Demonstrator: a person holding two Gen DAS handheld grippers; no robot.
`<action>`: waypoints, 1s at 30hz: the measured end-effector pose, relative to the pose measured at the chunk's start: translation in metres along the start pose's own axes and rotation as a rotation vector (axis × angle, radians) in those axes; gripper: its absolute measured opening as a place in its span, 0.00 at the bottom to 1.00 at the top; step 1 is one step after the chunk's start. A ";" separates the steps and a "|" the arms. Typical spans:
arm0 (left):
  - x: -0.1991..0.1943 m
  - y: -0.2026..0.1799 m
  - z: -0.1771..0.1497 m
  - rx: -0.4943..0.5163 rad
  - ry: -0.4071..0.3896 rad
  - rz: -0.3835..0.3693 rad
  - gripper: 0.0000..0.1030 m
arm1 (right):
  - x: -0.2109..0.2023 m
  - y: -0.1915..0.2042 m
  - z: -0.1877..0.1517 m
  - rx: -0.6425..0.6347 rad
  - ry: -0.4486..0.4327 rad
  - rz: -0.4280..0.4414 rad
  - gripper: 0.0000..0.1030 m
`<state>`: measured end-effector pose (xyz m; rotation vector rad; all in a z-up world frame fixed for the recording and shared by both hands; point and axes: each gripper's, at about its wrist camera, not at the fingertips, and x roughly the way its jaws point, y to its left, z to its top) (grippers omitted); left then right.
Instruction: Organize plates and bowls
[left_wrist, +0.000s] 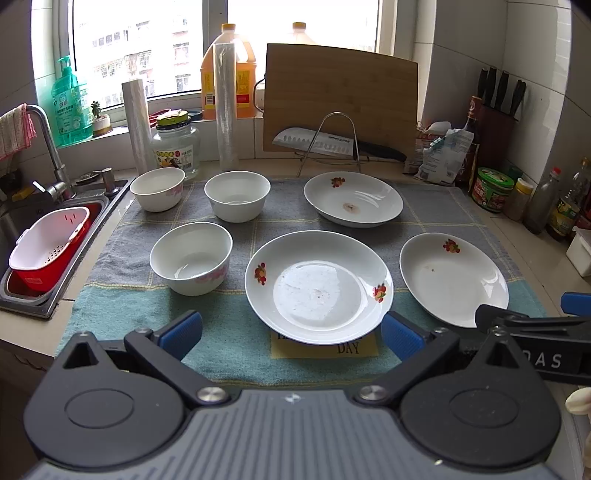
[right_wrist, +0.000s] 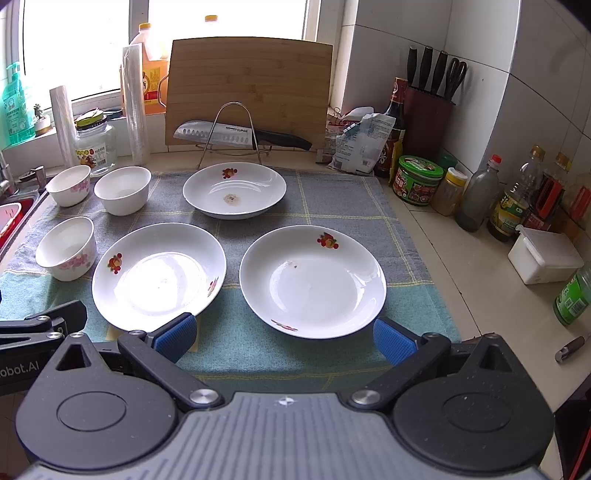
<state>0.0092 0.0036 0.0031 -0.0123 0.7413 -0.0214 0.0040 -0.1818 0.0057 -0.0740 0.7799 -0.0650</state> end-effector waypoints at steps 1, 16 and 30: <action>0.000 0.000 0.000 -0.001 0.001 0.000 0.99 | 0.000 0.000 0.000 -0.001 0.000 -0.001 1.00; 0.001 0.001 0.001 -0.002 0.000 0.003 0.99 | 0.001 0.001 0.001 -0.002 0.000 -0.001 1.00; 0.009 0.005 0.007 0.000 0.006 -0.009 0.99 | 0.005 0.002 0.005 -0.008 -0.004 -0.005 1.00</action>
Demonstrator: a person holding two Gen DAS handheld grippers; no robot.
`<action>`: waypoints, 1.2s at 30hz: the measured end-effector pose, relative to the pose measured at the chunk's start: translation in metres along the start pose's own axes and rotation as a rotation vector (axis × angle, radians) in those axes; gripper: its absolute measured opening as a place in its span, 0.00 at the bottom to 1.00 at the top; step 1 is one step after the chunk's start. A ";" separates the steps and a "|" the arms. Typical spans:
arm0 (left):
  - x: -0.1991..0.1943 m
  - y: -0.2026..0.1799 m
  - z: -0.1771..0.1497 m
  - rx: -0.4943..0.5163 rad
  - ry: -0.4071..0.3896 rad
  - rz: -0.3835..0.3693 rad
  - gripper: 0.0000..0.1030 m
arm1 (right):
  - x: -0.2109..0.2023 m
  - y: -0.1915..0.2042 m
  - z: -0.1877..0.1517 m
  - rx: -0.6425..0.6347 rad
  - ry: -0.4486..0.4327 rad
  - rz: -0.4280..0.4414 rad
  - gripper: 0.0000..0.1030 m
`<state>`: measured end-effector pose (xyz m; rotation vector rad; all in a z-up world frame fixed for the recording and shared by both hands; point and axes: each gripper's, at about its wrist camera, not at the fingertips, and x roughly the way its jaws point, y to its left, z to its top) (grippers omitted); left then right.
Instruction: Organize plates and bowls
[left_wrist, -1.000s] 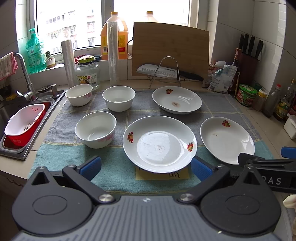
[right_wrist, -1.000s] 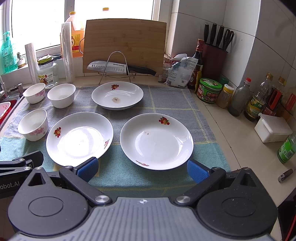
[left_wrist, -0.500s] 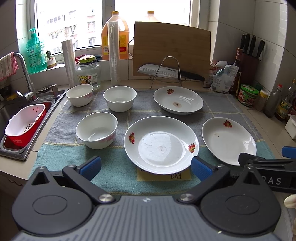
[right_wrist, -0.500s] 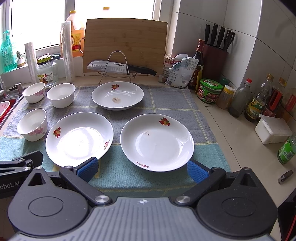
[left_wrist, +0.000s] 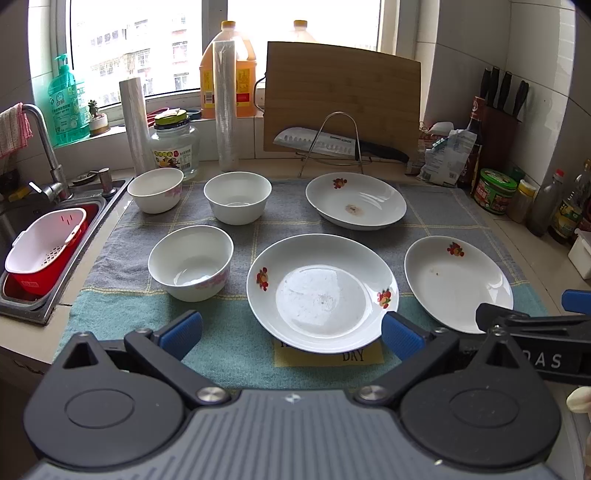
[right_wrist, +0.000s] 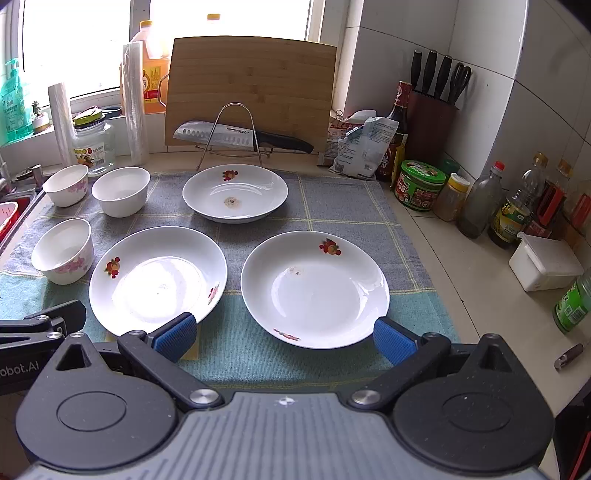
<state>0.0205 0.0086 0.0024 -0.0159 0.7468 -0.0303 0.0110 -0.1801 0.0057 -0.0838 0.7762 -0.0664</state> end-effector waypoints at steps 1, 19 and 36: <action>0.001 0.000 0.001 0.002 0.001 -0.002 0.99 | 0.001 0.000 0.000 0.000 0.002 -0.001 1.00; 0.040 0.004 0.010 0.118 0.011 -0.083 0.99 | 0.031 -0.003 0.005 -0.022 -0.045 0.042 1.00; 0.083 0.007 0.019 0.241 0.040 -0.272 0.99 | 0.072 -0.041 -0.041 0.059 0.030 -0.044 1.00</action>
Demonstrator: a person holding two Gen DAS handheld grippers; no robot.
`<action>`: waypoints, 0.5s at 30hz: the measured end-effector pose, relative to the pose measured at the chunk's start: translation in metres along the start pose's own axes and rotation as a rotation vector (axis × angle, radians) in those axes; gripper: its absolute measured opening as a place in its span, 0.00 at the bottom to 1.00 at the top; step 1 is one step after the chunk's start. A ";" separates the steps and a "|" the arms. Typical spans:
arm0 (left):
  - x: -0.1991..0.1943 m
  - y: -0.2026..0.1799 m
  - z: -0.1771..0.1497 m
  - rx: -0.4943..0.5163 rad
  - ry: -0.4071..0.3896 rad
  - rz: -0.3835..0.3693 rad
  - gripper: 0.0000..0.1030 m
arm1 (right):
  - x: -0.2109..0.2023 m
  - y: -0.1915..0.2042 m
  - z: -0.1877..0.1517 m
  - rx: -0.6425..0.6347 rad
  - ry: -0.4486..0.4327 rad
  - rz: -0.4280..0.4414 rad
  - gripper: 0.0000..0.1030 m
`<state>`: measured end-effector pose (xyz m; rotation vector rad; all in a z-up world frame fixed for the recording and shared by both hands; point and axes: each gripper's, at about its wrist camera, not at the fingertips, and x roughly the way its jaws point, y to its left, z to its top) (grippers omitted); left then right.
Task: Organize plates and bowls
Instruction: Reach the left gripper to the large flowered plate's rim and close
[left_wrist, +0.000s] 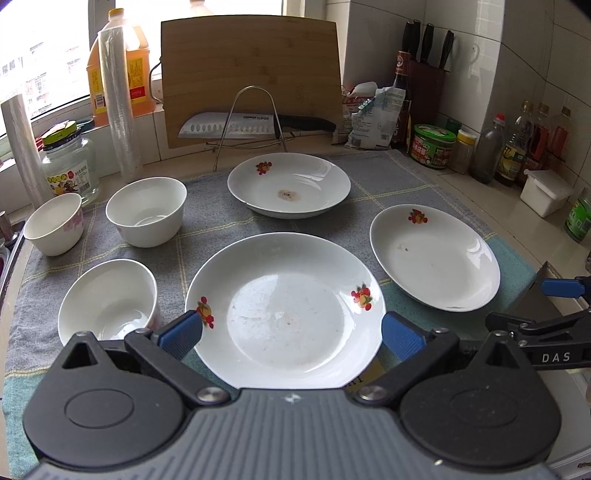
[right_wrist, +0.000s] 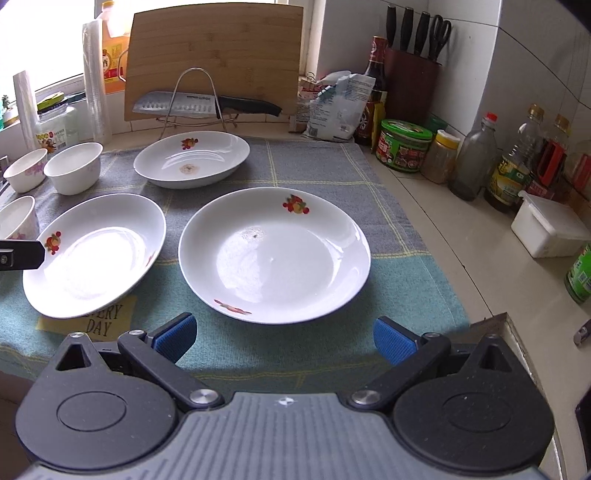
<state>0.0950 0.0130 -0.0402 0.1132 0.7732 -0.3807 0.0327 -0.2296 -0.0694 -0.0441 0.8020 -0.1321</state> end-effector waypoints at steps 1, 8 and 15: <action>0.002 -0.001 0.000 0.008 0.002 -0.010 0.99 | 0.002 -0.002 -0.002 0.006 0.001 -0.005 1.00; 0.017 -0.010 0.005 0.037 0.044 -0.045 0.99 | 0.021 -0.014 -0.006 0.053 0.043 0.008 1.00; 0.031 -0.030 0.018 0.075 0.066 -0.039 0.99 | 0.044 -0.022 -0.008 -0.003 0.059 0.056 1.00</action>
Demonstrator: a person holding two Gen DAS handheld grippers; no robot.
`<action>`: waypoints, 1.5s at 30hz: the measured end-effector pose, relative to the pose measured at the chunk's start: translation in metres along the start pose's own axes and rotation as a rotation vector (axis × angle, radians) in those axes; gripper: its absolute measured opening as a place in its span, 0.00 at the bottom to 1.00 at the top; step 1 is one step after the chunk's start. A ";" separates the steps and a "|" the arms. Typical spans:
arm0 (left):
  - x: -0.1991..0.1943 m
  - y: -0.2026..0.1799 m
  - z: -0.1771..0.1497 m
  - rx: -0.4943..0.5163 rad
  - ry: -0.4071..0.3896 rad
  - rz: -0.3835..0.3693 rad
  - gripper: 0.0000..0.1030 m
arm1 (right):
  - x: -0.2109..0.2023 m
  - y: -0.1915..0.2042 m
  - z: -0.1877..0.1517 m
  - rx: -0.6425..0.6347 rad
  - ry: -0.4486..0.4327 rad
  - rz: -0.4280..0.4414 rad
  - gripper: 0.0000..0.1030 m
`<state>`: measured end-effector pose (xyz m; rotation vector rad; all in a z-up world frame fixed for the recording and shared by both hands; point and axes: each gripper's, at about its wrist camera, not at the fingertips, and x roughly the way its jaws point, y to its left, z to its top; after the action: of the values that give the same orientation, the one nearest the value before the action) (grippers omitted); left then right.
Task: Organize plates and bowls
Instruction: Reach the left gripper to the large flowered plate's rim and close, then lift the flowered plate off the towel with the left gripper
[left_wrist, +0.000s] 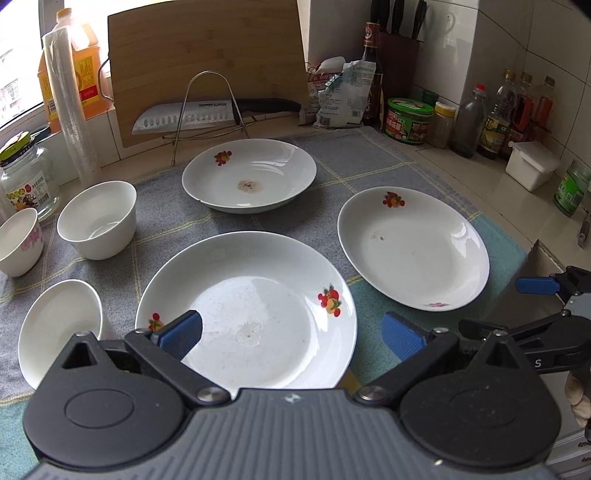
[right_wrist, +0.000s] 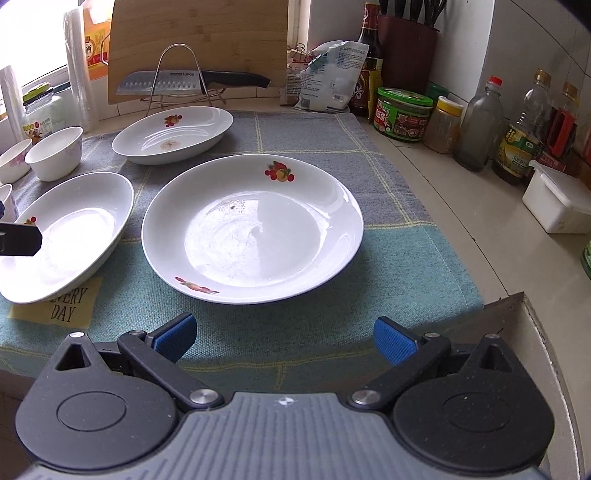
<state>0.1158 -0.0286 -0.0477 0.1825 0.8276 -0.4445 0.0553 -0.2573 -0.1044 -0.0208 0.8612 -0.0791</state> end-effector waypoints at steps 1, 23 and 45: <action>0.002 -0.004 0.004 0.005 0.005 0.007 0.99 | 0.004 -0.002 0.000 -0.009 0.006 0.011 1.00; 0.096 -0.062 0.094 0.068 0.120 -0.082 0.99 | 0.051 -0.042 0.012 -0.252 -0.019 0.250 1.00; 0.179 -0.065 0.110 0.093 0.354 -0.282 0.99 | 0.051 -0.043 0.006 -0.245 -0.063 0.249 1.00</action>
<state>0.2662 -0.1779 -0.1061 0.2354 1.1886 -0.7300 0.0906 -0.3041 -0.1365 -0.1448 0.8009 0.2597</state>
